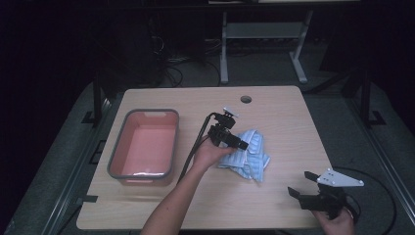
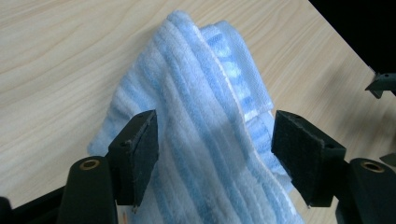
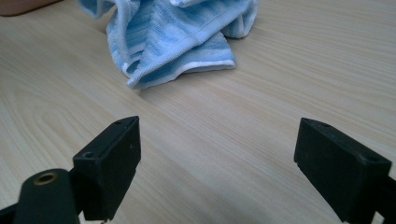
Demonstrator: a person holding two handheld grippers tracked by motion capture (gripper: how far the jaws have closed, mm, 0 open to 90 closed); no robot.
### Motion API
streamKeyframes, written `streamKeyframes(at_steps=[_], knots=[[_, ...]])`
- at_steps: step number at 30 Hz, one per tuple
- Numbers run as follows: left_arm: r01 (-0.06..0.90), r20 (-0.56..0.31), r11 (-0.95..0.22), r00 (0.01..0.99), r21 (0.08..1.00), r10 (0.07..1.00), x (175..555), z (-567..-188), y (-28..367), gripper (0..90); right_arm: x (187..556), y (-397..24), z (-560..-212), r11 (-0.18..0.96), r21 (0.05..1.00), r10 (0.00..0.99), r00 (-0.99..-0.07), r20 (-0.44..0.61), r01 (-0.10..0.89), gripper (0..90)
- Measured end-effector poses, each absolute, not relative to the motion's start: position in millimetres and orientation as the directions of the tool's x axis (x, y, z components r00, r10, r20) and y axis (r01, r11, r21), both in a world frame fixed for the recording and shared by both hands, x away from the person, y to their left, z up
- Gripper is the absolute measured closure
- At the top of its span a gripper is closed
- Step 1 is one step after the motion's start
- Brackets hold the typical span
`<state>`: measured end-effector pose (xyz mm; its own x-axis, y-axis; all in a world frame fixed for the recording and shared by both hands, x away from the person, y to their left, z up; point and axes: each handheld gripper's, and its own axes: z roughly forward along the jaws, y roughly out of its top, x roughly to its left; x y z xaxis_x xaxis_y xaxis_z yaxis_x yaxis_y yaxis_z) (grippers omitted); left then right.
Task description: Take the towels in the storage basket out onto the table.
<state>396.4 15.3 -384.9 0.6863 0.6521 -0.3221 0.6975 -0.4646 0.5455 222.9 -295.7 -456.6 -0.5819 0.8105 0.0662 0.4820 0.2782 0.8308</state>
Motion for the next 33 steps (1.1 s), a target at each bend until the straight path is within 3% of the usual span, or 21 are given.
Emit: streamKeyframes(at_steps=[33], knots=[[0.690, -0.334, -0.421, 0.682, 0.589, 0.650, 369.3, -379.7, 74.6, 29.5, 226.3, -292.6, -457.5, 0.286, 0.825, 0.813, -0.580, 0.060, 0.487, 14.2]])
